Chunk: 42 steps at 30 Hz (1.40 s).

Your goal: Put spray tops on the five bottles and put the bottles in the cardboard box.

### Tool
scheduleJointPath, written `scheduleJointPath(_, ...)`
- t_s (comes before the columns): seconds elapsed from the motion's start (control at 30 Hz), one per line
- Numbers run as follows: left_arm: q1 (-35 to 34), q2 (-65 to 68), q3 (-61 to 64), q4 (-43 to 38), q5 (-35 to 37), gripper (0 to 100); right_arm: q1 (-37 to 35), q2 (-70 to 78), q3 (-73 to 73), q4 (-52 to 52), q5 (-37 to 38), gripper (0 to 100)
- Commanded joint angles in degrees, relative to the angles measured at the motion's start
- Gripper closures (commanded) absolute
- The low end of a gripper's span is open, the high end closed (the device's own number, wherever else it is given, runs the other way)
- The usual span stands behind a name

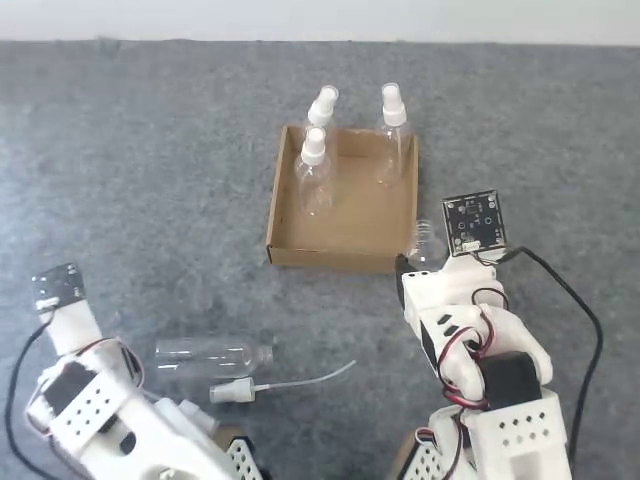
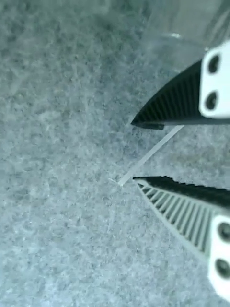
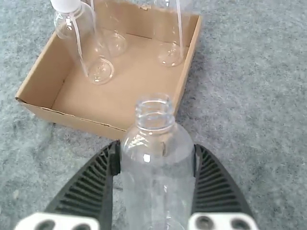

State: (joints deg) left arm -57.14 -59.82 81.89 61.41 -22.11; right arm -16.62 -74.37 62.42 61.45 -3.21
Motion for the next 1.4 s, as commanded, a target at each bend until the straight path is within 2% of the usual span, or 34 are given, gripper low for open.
scheduleJointPath(0.0, -0.1, 0.4, 0.7, -3.8, -0.6, 87, 0.7, -0.9, -0.5, -1.2, -0.6, 99.1)
scheduleJointPath(0.53, 1.8, 0.4, 1.7, -4.7, -0.5, 87, 0.8, -0.9, -0.3, -1.1, -0.6, 99.1)
scheduleJointPath(0.73, 2.0, 0.4, 1.6, -4.6, -0.6, 92, 0.5, -0.9, -0.1, -1.3, -0.6, 99.1)
scheduleJointPath(1.37, 2.5, 0.5, 1.5, -4.5, -1.8, 93, 0.5, -0.9, -0.1, -1.3, -0.6, 99.1)
